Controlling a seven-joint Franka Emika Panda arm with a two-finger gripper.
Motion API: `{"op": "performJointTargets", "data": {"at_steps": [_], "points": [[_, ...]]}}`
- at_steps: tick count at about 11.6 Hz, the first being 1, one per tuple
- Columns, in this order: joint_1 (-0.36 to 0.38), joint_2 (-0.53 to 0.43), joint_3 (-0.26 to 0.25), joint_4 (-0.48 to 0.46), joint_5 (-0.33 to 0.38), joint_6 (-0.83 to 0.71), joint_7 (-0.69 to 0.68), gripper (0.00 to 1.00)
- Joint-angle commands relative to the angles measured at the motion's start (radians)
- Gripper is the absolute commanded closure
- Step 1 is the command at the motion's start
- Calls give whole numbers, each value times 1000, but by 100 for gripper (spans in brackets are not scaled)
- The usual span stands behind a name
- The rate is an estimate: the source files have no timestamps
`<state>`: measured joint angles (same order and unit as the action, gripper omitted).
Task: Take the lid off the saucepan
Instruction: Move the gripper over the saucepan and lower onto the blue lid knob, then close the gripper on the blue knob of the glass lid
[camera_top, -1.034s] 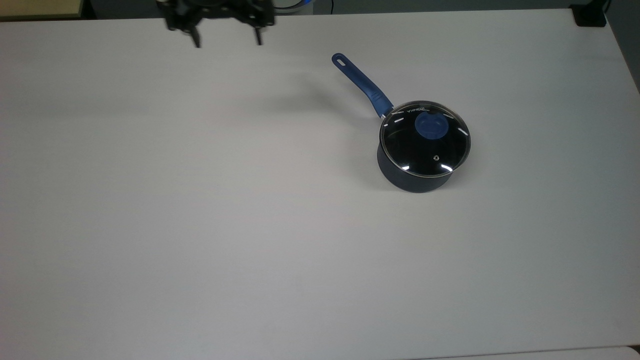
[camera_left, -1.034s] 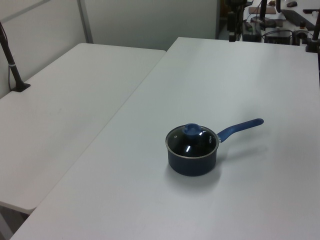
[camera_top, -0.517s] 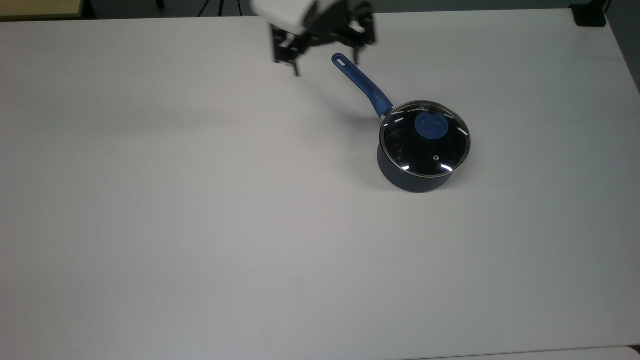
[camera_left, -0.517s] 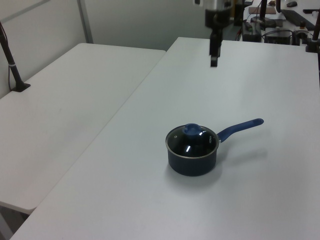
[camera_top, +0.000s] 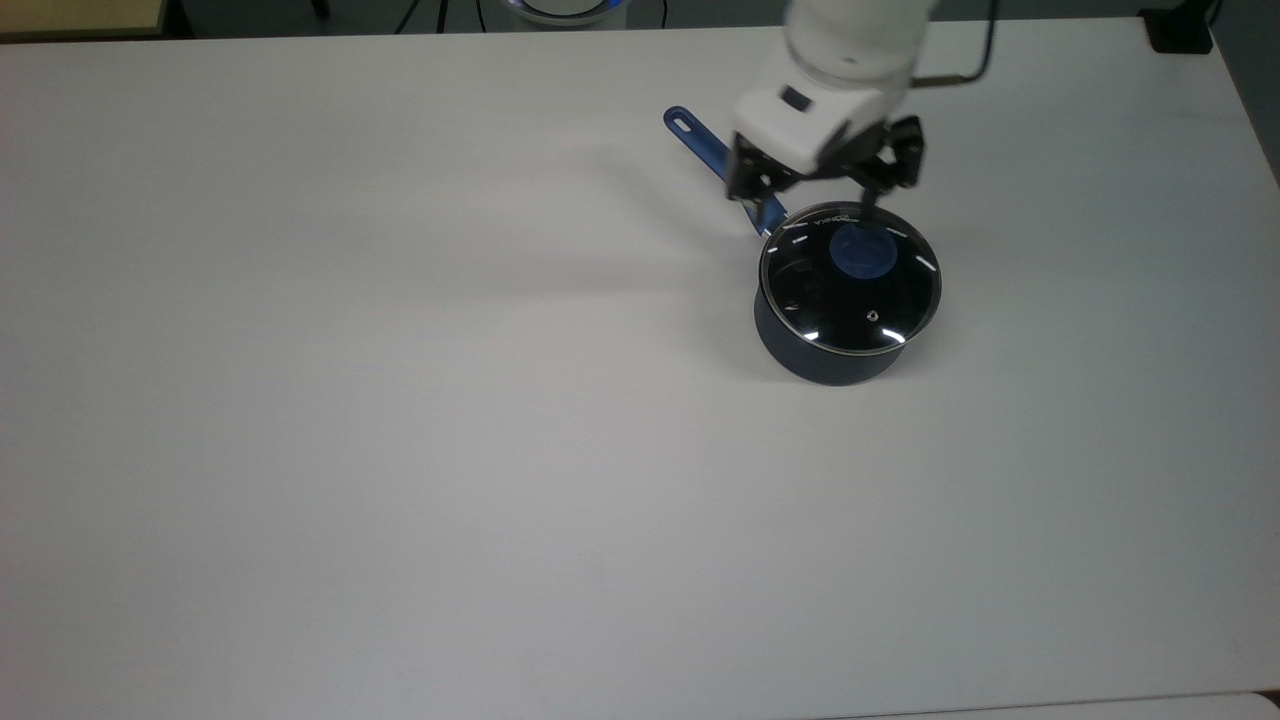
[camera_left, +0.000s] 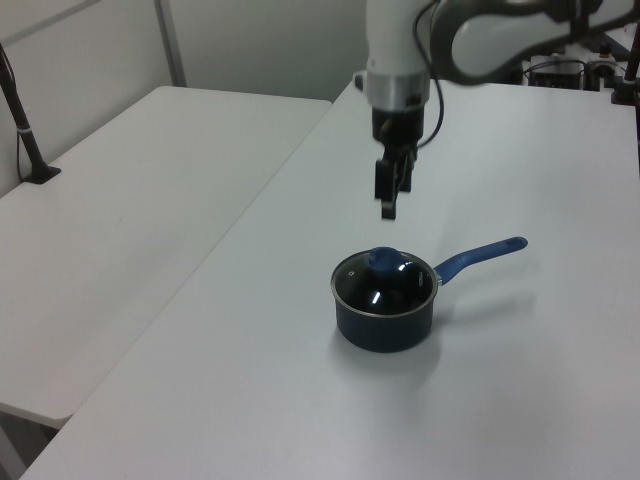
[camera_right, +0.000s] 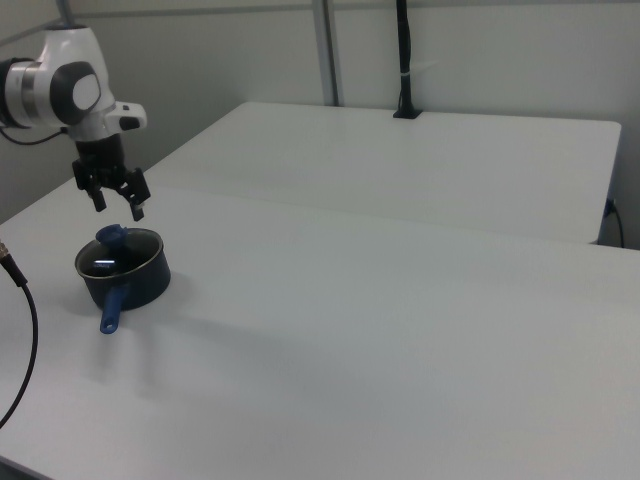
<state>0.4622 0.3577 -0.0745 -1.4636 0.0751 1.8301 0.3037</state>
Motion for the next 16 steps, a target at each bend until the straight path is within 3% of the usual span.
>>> {"op": "performJointTargets", "data": {"at_steps": [1, 10, 16], "points": [[75, 47, -34, 25, 2, 24, 72, 0], [101, 124, -34, 39, -9, 67, 112, 0], [108, 124, -34, 39, -20, 67, 112, 49]]}}
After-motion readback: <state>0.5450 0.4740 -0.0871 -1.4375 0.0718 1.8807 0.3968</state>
